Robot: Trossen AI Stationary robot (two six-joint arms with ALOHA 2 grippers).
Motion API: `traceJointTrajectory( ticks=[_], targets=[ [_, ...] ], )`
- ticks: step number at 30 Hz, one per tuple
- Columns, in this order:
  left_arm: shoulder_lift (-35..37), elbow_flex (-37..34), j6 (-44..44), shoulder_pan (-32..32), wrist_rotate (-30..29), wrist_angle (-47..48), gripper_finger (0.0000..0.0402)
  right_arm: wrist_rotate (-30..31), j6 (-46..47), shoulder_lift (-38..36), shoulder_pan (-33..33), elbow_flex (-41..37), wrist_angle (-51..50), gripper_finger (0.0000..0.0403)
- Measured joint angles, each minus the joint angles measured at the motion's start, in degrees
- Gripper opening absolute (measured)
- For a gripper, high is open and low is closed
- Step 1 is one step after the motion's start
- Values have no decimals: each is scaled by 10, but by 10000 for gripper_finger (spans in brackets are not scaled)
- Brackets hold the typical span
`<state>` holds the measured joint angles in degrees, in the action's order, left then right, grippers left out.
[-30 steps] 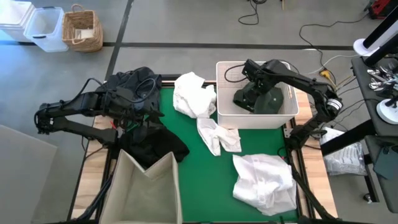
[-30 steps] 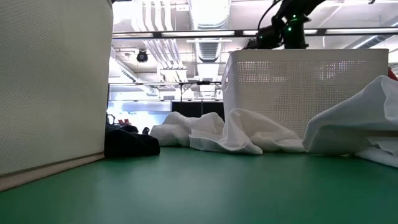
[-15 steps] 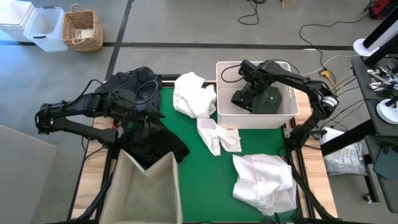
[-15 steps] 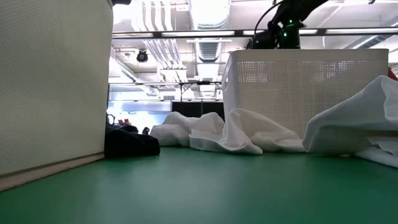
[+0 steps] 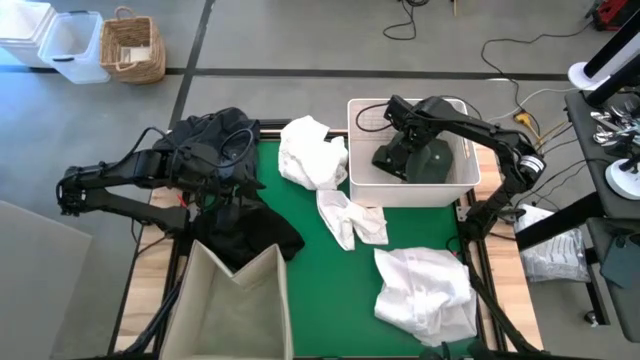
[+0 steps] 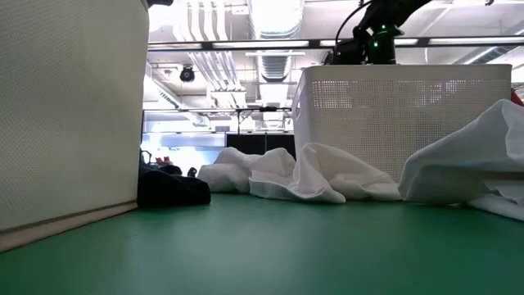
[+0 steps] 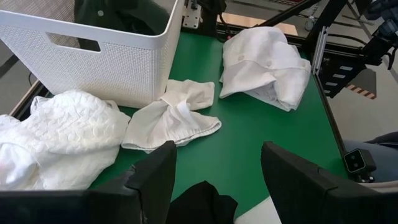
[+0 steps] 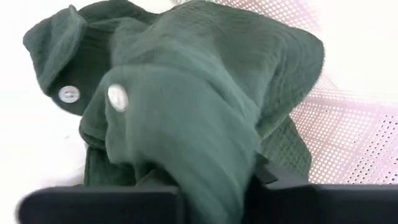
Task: Sort clothes
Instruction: Put the green polo shirt into the top right white bin, then put the black shorts into the top right white bin
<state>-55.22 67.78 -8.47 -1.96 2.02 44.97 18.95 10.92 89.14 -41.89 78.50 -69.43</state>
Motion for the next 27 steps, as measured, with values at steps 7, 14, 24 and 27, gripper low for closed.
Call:
traceJointTrajectory(
  ticks=[7, 14, 24, 27],
  targets=[
    [0, 0, 0, 0, 0, 0, 213, 1, 4, -1, 0, 0, 3, 148],
    [0, 0, 0, 0, 0, 0, 213, 1, 4, -10, 0, 22, -2, 209],
    [0, 0, 0, 0, 0, -3, 213, -40, 1, -38, 2, 126, -41, 248],
    [0, -1, 0, 0, 0, -18, 213, -60, -15, -54, 16, 160, -35, 248]
  ],
)
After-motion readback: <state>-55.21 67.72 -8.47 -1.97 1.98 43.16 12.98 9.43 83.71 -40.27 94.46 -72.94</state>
